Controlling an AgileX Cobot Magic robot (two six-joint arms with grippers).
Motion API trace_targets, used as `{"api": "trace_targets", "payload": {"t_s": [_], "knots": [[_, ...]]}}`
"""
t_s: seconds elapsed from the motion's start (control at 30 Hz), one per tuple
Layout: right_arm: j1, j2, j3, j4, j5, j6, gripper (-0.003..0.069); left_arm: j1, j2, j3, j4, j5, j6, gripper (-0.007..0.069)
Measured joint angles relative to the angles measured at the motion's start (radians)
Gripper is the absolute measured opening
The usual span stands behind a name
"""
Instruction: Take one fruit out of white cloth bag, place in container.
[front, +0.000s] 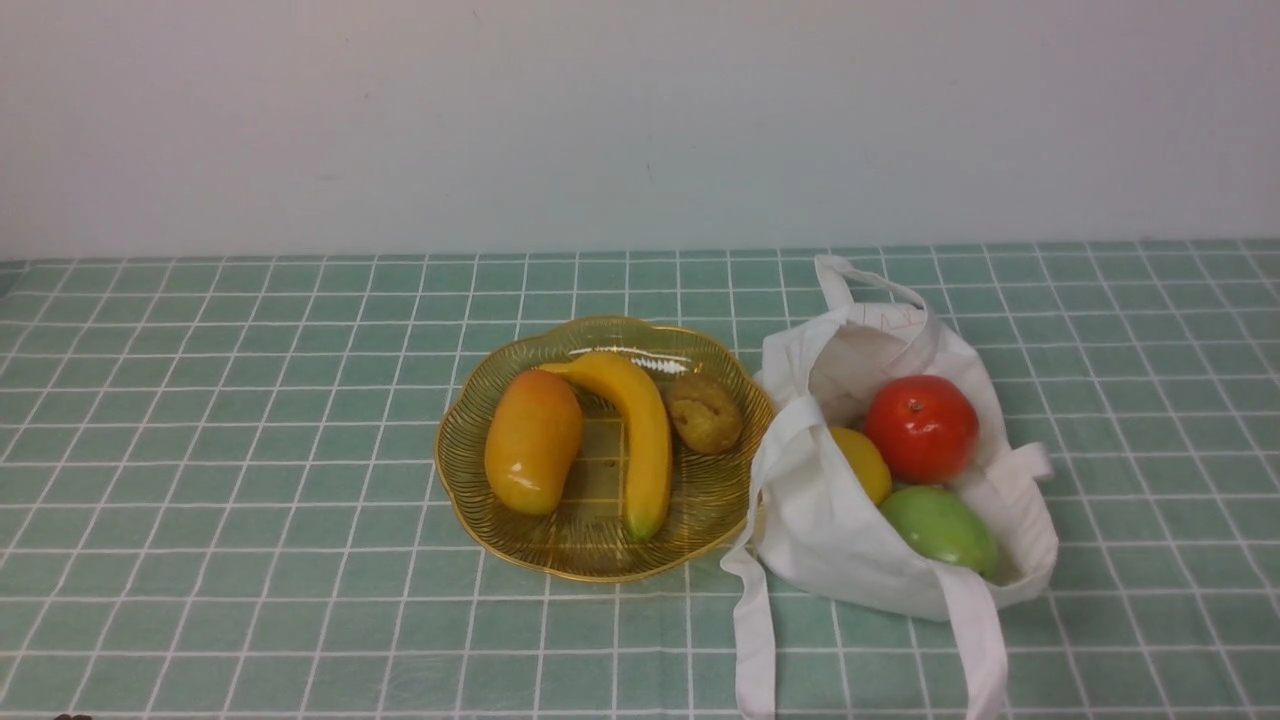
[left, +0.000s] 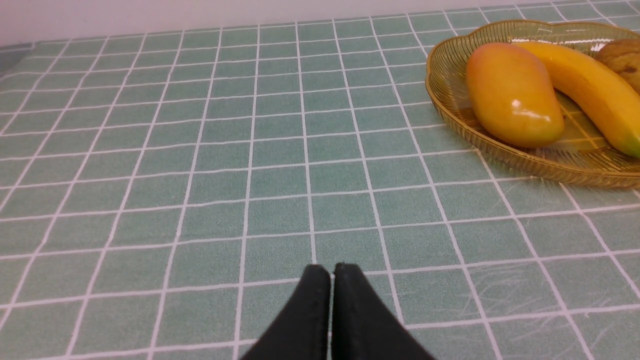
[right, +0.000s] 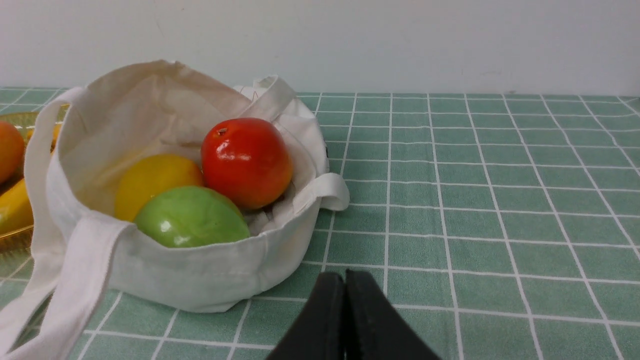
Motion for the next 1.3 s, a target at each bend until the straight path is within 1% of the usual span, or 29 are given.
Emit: {"api": "trace_targets", "payload": {"t_s": [1.3], "knots": [[0.000,0.000,0.000,0.001,0.001,0.015,-0.0015,0.000,0.000,0.000,0.000,0.000,0.000,-0.0008]]}}
